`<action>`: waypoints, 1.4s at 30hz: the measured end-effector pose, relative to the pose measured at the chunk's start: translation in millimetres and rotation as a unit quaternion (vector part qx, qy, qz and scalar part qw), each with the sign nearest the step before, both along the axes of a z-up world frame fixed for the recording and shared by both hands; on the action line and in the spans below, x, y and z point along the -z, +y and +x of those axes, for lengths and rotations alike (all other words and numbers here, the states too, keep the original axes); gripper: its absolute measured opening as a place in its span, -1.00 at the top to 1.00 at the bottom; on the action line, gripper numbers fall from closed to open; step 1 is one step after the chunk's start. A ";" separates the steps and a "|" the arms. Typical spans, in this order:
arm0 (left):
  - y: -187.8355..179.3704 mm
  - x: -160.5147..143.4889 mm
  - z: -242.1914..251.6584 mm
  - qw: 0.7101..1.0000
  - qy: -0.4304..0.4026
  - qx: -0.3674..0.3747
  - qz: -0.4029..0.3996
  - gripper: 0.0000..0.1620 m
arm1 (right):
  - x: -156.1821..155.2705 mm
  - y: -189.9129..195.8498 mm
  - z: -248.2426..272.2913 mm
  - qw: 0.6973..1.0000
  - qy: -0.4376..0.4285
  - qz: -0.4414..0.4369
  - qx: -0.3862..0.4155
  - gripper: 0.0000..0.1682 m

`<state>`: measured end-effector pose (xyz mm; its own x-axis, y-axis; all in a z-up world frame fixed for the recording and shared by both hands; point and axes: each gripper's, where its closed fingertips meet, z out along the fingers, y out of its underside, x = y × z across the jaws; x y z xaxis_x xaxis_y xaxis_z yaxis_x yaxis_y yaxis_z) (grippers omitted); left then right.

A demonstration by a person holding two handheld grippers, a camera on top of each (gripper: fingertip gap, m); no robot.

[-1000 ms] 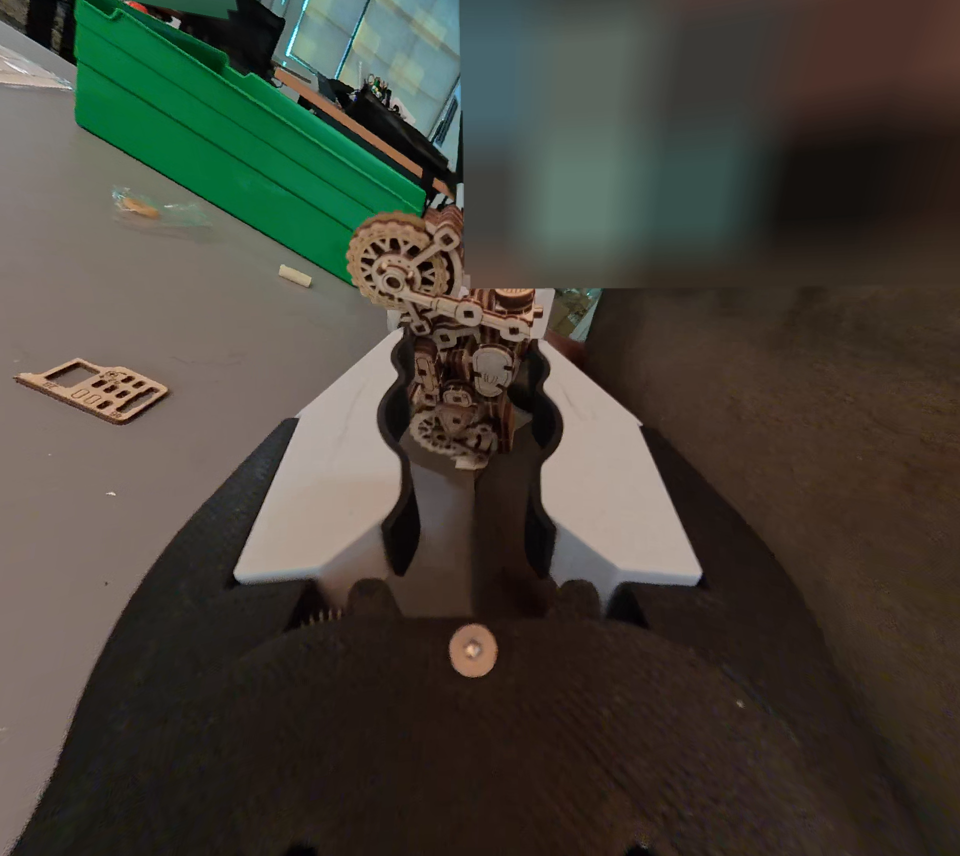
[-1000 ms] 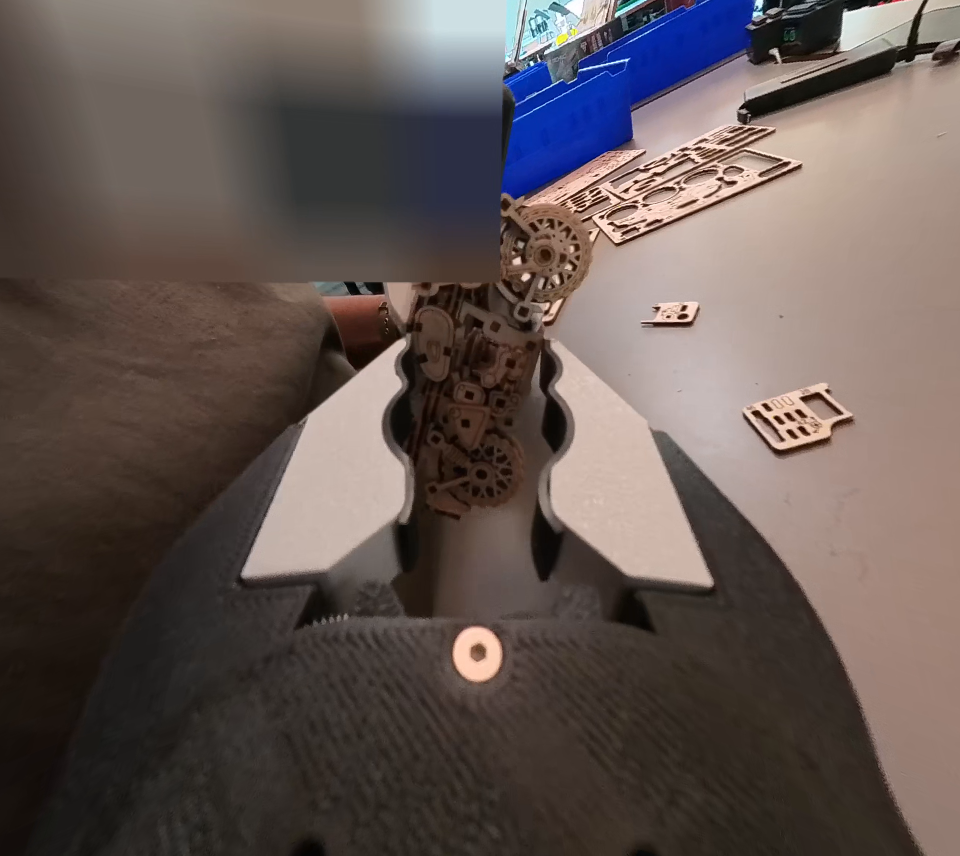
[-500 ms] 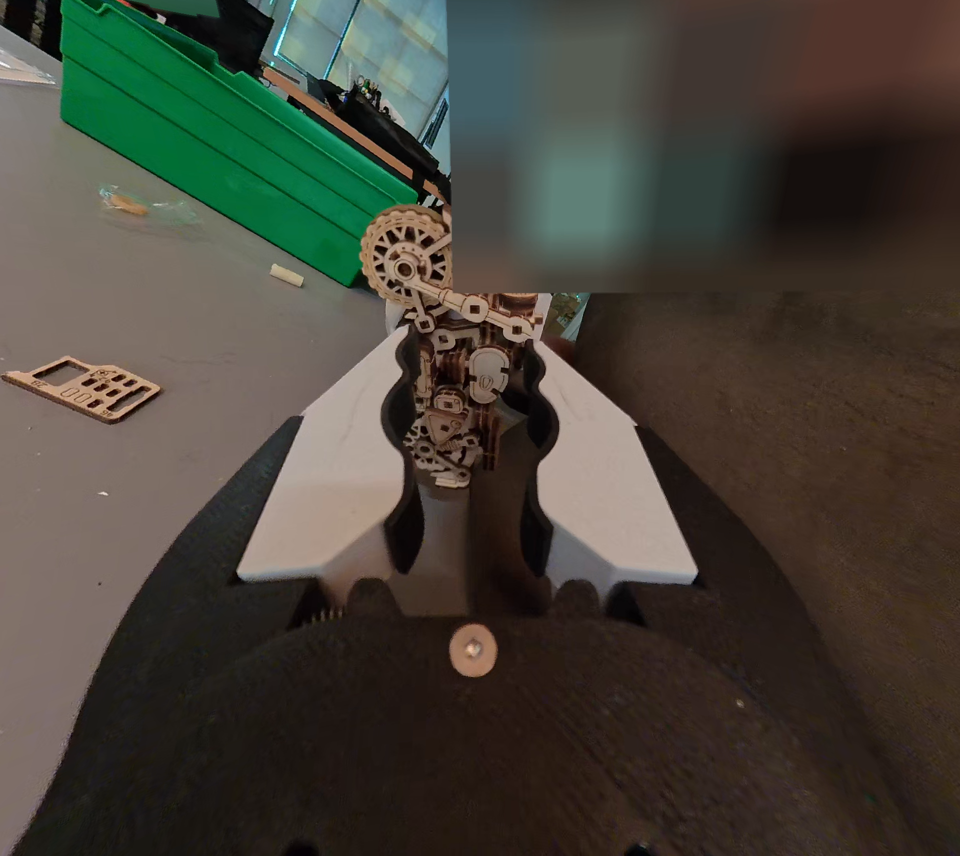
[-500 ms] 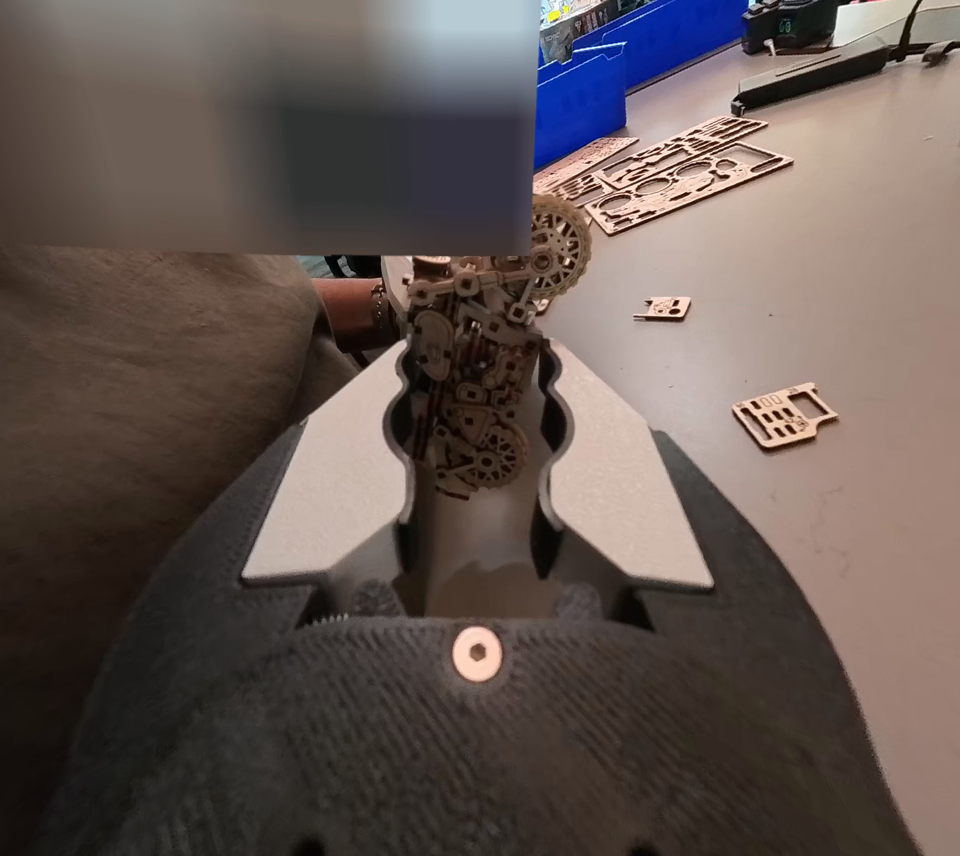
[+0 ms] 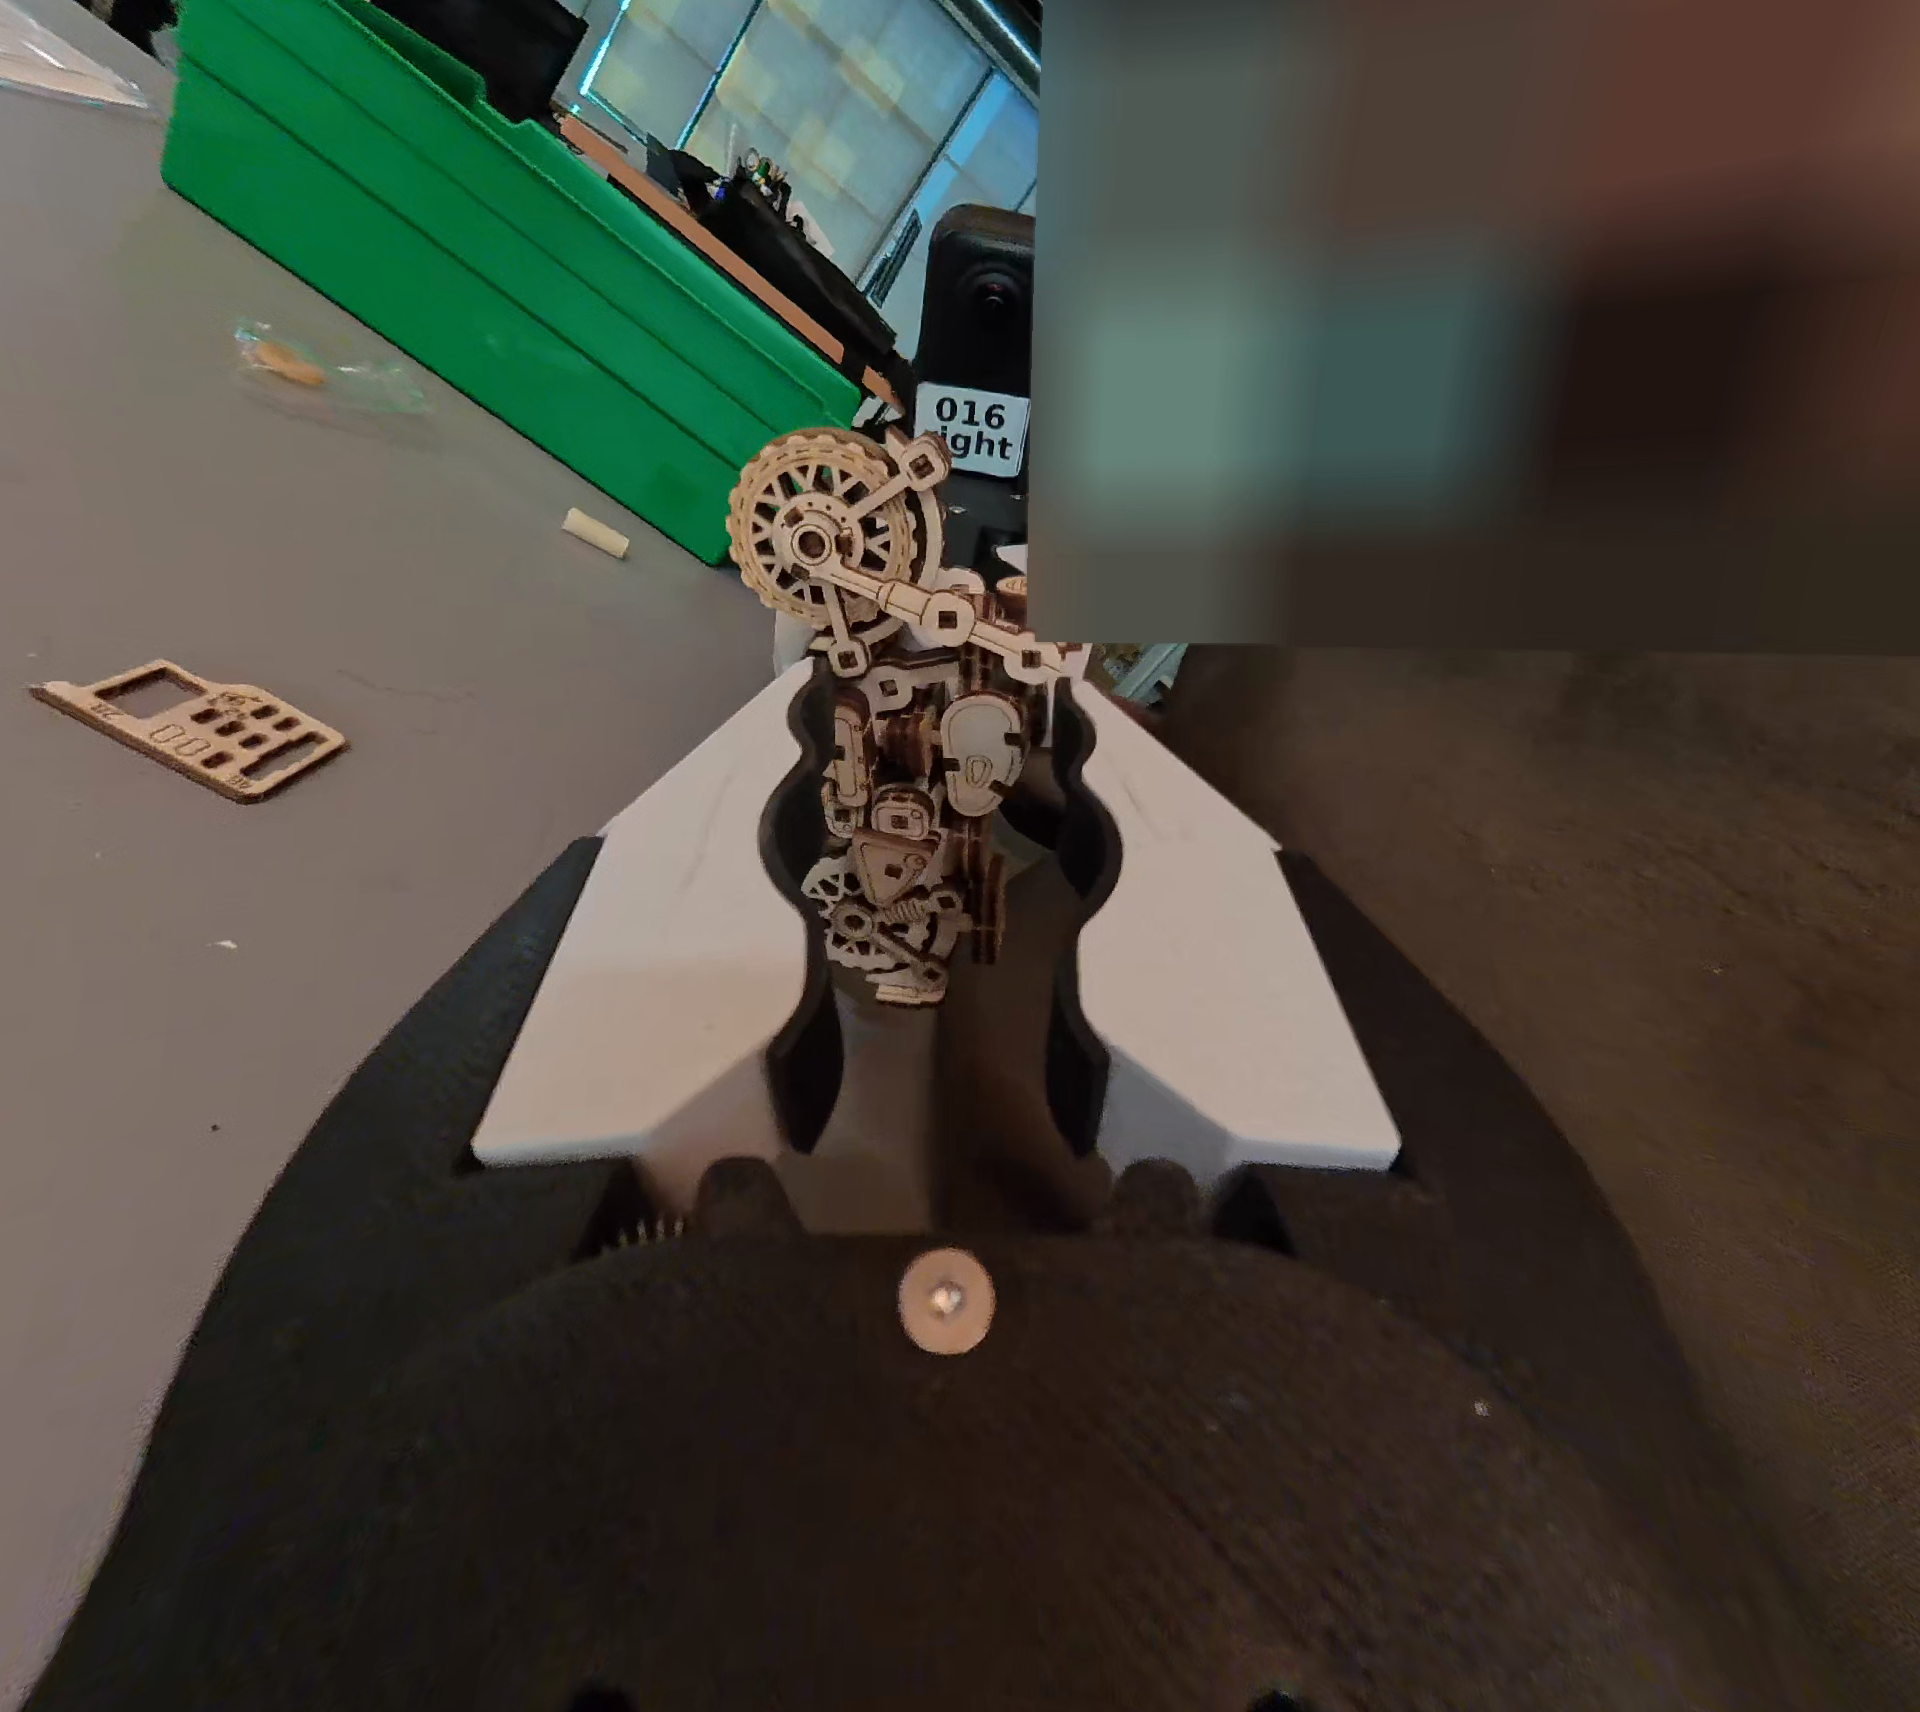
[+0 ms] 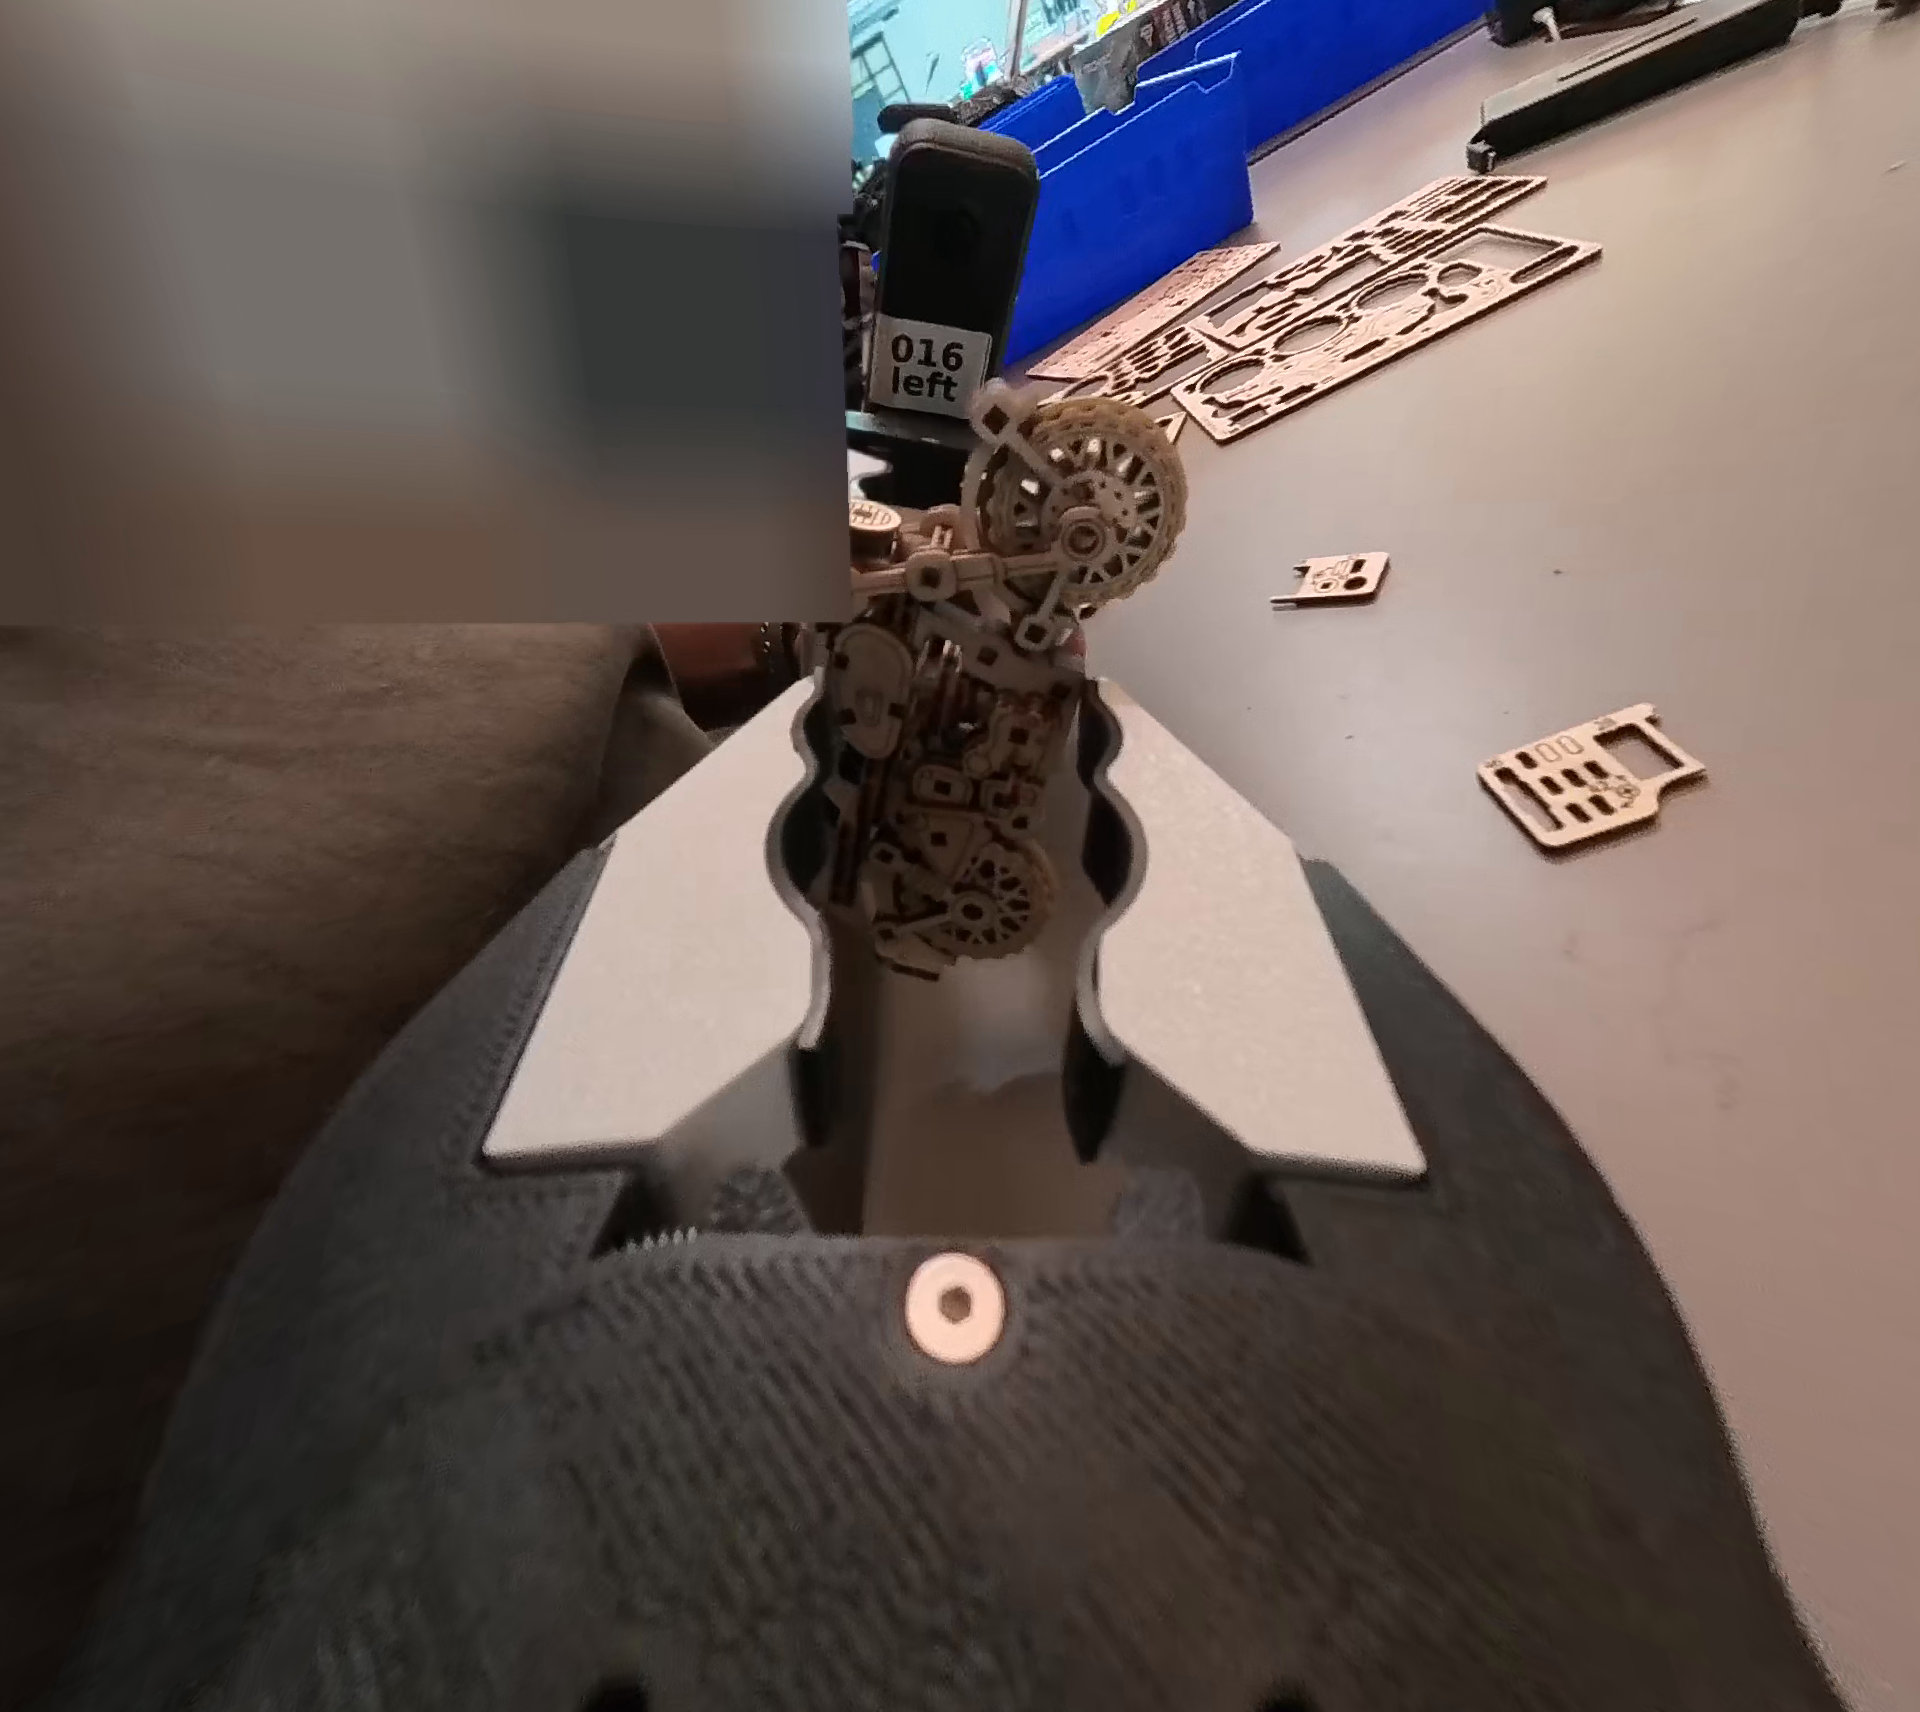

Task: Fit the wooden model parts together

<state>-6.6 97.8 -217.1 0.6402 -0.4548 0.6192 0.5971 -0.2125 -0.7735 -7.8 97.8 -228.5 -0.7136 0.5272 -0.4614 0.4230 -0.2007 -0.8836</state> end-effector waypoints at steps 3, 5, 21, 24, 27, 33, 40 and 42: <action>-0.6 -2.8 -5.6 1.000 -0.016 -0.009 0.006 0.48 | 2.0 5.7 -3.2 1.000 -0.005 -0.002 0.013 0.46; 0.2 -3.0 -10.1 0.999 -0.026 -0.019 0.006 0.48 | 2.5 9.1 -5.2 1.000 -0.014 -0.015 0.018 0.46; 8.7 -0.9 -9.9 0.996 -0.077 -0.031 -0.023 0.50 | -9.3 18.9 -11.4 0.986 -0.065 -0.150 0.022 0.46; 9.5 -1.7 -12.9 0.995 -0.089 -0.039 -0.023 0.49 | -11.3 19.6 -11.2 0.983 -0.072 -0.169 0.017 0.46; 10.6 -0.6 -14.2 0.994 -0.099 -0.042 -0.029 0.51 | -10.9 18.5 -11.4 0.983 -0.073 -0.170 0.016 0.46; 10.6 -1.4 -11.6 0.994 -0.098 -0.041 -0.030 0.54 | -10.6 16.3 -10.6 0.983 -0.072 -0.165 0.014 0.46; 7.5 -6.6 -17.5 0.991 -0.130 -0.038 -0.016 0.61 | -16.9 21.2 -9.9 0.975 -0.080 -0.209 0.006 0.46; 7.9 -5.6 -18.5 0.991 -0.128 -0.042 -0.018 0.64 | -17.9 21.1 -9.0 0.971 -0.087 -0.223 -0.002 0.46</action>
